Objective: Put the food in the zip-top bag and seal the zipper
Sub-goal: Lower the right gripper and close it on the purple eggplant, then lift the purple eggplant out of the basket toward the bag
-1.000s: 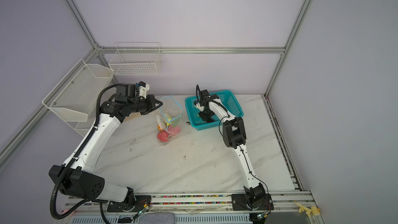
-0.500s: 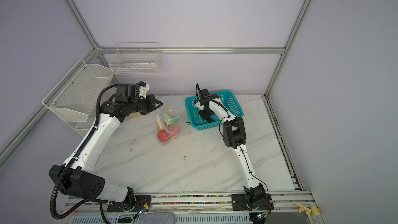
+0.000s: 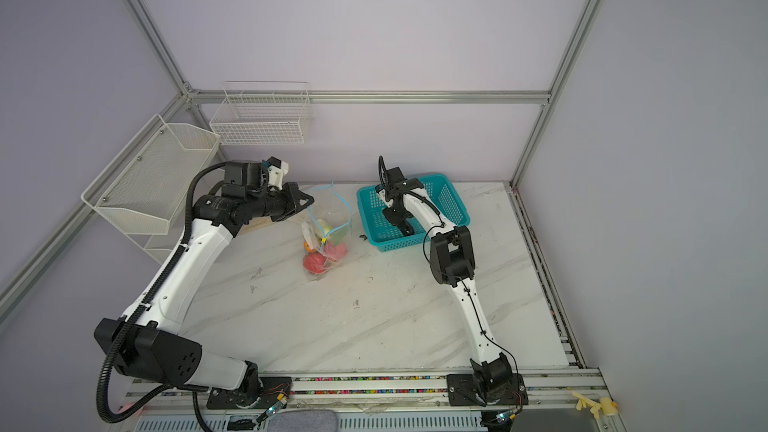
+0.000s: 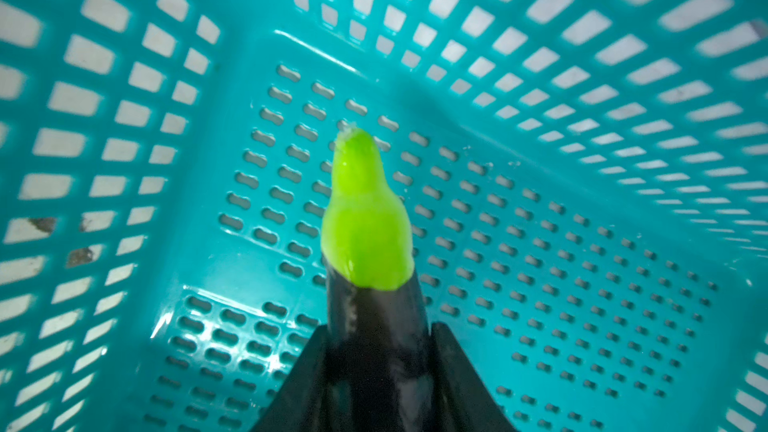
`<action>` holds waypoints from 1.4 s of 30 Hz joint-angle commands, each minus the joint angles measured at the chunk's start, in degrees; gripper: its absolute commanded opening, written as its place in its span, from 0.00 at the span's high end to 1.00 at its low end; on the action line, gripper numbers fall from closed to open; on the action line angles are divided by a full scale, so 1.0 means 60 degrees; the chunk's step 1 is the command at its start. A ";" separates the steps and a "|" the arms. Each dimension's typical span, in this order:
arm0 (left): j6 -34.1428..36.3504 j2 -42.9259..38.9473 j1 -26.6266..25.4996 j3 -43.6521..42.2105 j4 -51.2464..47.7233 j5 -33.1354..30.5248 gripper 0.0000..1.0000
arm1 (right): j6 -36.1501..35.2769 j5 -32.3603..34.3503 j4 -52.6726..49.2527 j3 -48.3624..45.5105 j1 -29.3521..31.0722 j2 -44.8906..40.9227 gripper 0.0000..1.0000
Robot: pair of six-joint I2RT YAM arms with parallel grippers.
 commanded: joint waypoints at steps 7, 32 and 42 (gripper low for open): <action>0.0064 -0.0237 0.0049 -0.0198 0.0400 0.0122 1.00 | 0.0791 0.0040 0.0938 -0.0588 -0.0040 -0.1332 0.62; -0.0087 -0.0273 0.0045 -0.0127 0.0579 0.0215 1.00 | 0.5354 -0.0670 0.5084 -0.4639 0.0129 -0.6061 0.61; -0.0098 -0.0326 0.0038 -0.0011 0.0603 0.0229 1.00 | 0.6874 -0.1060 0.6717 -0.5731 0.1314 -0.8155 0.60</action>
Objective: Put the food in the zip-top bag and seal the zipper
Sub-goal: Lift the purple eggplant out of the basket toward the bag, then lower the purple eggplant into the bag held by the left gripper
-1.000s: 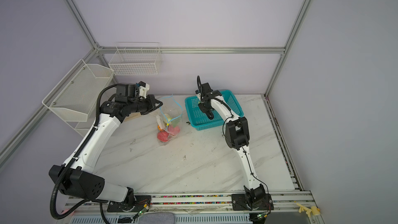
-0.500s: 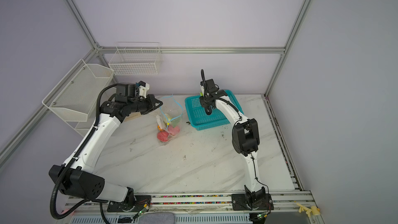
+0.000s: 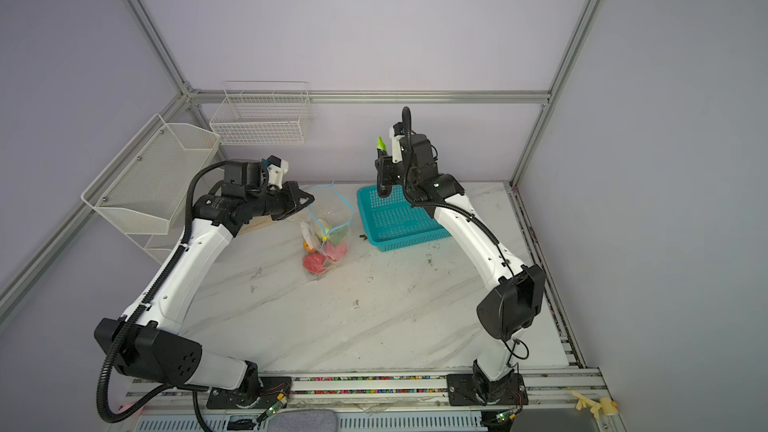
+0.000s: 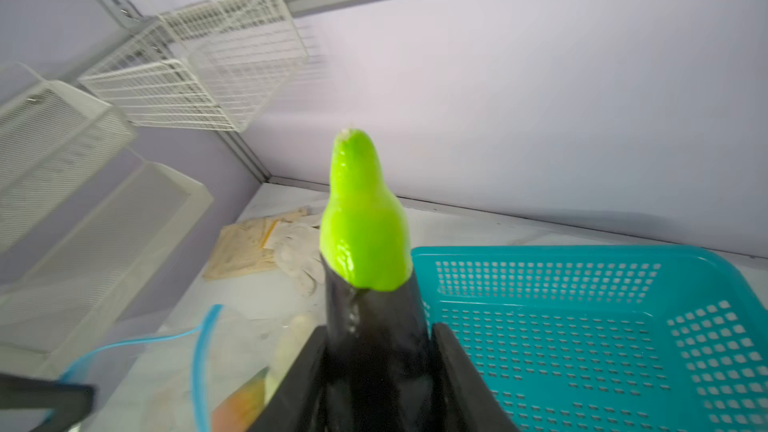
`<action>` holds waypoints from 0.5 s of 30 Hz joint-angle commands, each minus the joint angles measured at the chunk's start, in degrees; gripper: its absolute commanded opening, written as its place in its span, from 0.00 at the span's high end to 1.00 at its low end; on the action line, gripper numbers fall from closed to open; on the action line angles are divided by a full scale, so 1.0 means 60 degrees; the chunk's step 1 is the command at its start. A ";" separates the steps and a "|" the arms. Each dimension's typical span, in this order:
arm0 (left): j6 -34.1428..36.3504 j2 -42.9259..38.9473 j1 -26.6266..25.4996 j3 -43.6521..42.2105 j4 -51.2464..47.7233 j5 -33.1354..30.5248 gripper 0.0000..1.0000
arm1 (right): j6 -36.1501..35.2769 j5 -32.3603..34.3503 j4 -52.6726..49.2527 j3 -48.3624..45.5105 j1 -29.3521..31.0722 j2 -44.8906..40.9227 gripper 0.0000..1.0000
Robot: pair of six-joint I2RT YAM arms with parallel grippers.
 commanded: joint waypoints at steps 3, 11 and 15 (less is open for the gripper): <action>-0.0096 -0.0305 0.0052 0.0031 0.0445 0.0221 1.00 | 0.1251 -0.0316 0.1442 -0.0598 0.0754 -0.0587 0.60; -0.0126 -0.0282 0.0053 0.0068 0.0451 0.0237 1.00 | 0.1706 0.0467 0.3525 -0.2069 0.1747 -0.1200 0.60; -0.0126 -0.0312 0.0047 0.0067 0.0452 0.0222 1.00 | 0.1730 0.0949 0.4469 -0.2794 0.2090 -0.1361 0.60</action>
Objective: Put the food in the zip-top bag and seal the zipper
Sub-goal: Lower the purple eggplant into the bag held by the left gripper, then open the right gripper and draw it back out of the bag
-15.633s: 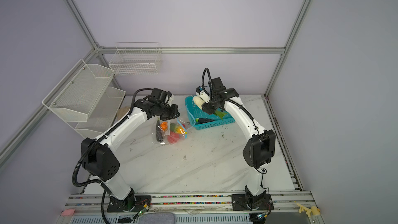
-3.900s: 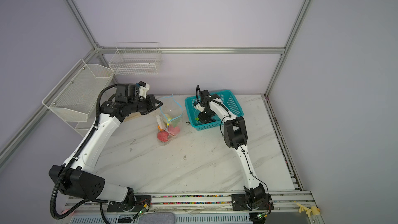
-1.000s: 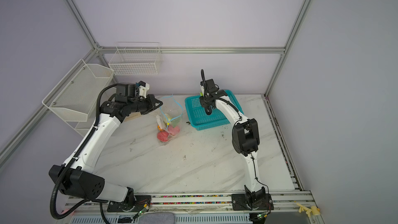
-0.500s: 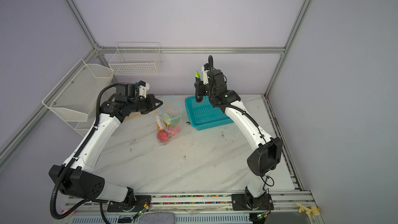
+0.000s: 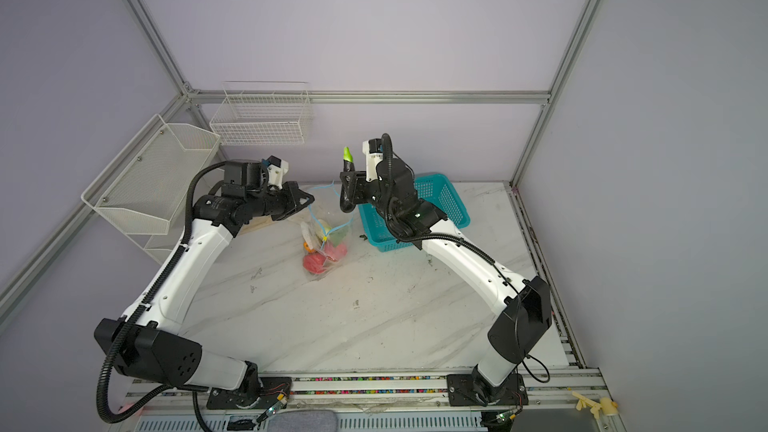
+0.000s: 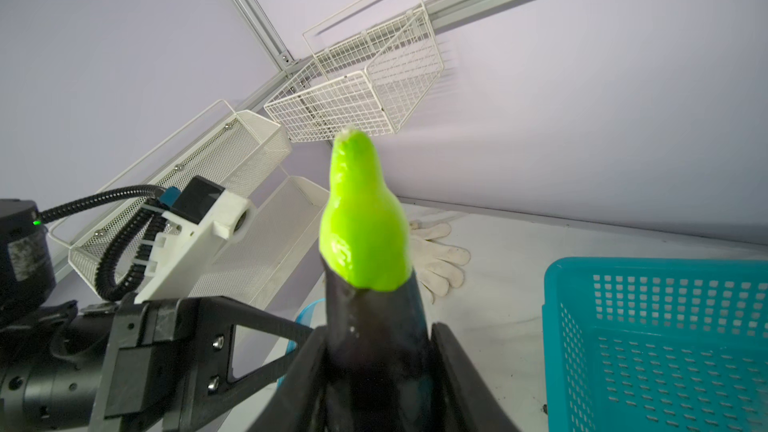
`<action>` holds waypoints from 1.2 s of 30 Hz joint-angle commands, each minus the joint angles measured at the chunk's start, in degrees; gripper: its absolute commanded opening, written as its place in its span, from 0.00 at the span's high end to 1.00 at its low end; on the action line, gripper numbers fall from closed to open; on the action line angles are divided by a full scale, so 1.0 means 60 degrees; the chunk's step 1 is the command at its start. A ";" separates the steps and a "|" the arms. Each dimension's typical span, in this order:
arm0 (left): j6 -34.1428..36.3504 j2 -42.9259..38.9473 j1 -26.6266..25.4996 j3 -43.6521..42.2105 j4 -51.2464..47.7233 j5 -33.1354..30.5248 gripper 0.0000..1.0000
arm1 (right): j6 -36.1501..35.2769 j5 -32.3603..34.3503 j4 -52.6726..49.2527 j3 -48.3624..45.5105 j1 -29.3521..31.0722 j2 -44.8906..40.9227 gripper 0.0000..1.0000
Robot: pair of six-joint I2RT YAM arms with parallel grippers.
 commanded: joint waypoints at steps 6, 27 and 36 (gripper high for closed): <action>-0.0076 -0.0316 0.0048 0.0067 0.0448 0.0185 1.00 | 0.0173 0.1066 0.2151 -0.0861 0.0771 -0.0384 0.60; -0.0076 -0.0355 0.0060 0.0023 0.0441 0.0149 1.00 | -0.0060 0.1336 0.2272 -0.0786 0.1563 0.0776 0.55; -0.0075 -0.0357 0.0043 -0.0018 0.0441 0.0127 1.00 | -0.0055 0.1386 0.2133 -0.0712 0.1591 0.0868 0.53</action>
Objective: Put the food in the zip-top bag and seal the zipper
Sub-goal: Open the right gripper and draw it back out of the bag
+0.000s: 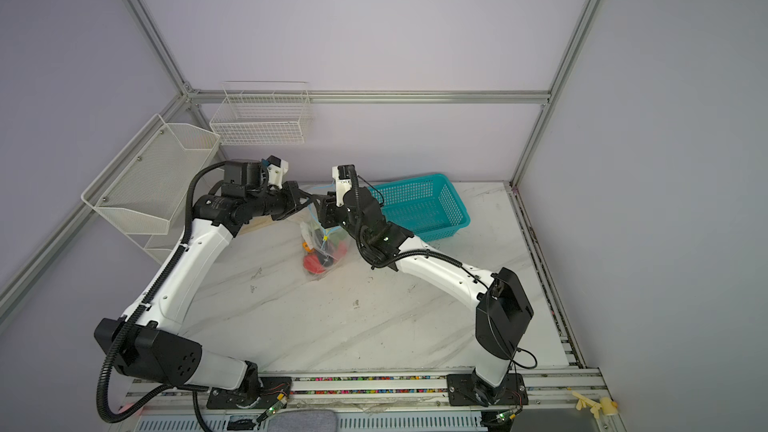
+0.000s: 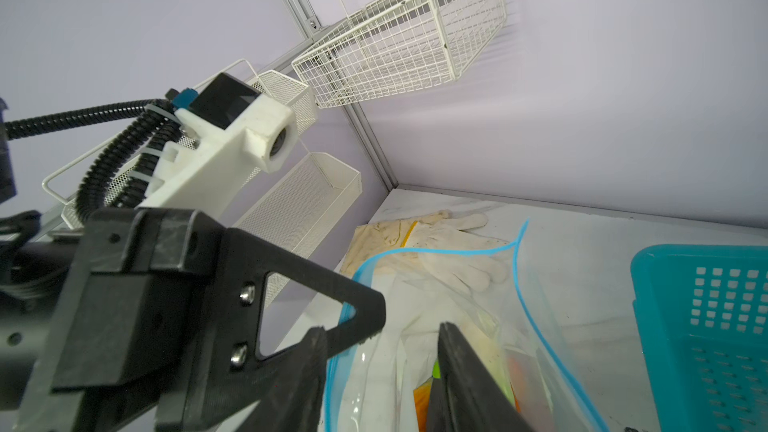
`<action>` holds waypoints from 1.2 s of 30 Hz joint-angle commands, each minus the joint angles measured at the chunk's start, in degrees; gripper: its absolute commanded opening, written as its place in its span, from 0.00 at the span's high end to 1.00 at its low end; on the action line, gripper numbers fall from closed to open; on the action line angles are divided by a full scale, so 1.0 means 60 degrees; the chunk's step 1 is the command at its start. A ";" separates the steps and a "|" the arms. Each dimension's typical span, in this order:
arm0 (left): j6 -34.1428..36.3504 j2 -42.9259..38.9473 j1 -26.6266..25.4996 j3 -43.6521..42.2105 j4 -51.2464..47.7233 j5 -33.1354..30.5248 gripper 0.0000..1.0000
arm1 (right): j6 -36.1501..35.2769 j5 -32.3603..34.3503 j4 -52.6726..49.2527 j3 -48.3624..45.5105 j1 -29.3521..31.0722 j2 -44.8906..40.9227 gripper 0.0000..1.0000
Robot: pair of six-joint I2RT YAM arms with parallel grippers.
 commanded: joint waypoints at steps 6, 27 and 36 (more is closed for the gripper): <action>-0.0034 -0.0353 0.0047 -0.0057 0.0431 0.0145 1.00 | -0.0248 0.0042 -0.0291 0.0320 0.0062 -0.0377 0.49; -0.0021 -0.0749 0.0042 -0.0142 0.0506 0.0291 1.00 | 0.0047 0.1420 -0.1466 -0.4886 -0.1065 -0.4336 0.39; -0.0093 -0.0708 0.0046 -0.0109 0.0551 0.0277 1.00 | 0.0590 0.1424 -0.0845 -0.7366 -0.2109 -0.4534 0.42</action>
